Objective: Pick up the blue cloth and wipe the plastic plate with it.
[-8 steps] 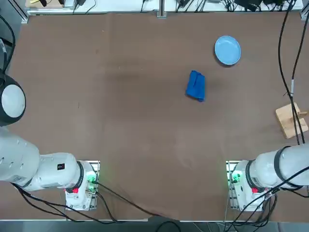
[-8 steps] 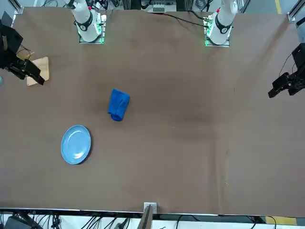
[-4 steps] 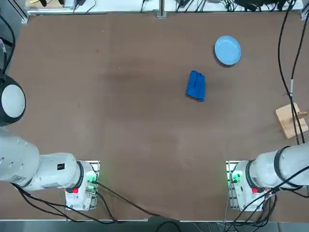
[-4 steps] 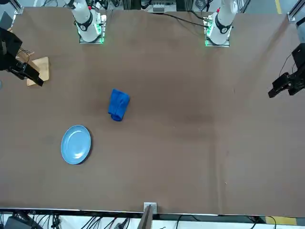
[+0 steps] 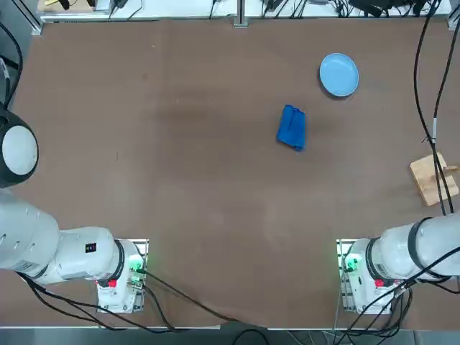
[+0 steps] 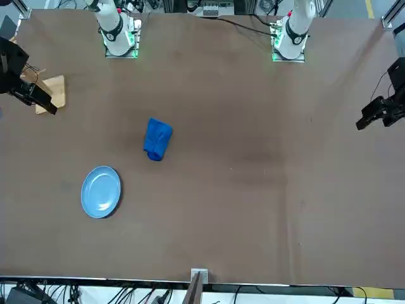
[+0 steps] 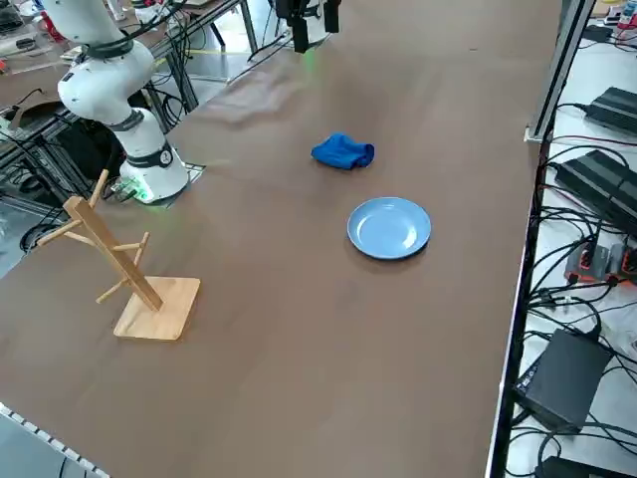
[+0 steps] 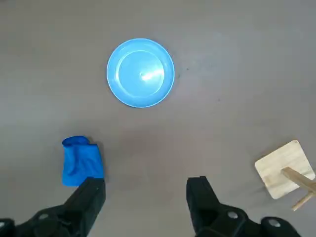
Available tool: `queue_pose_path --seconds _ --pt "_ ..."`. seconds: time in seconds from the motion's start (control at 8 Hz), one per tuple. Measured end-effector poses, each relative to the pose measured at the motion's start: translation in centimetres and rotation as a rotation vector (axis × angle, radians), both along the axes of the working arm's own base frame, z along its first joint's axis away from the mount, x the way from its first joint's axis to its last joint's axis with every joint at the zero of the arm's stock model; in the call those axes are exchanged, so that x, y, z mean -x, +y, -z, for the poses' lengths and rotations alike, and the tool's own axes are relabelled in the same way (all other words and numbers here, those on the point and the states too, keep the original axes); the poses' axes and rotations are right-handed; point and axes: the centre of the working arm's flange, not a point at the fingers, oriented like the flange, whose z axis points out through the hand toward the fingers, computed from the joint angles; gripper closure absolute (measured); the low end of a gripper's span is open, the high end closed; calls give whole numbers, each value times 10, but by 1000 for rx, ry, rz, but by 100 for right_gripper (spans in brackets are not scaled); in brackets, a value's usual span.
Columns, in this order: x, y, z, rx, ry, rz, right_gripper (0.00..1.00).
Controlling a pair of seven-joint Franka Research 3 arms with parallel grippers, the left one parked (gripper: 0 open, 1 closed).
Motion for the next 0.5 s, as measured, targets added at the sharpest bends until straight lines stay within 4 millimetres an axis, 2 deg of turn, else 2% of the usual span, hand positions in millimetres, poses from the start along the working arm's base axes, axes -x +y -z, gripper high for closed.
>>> queue_pose_path --seconds 0.5 --pt "0 2 -2 0 -4 -4 0"
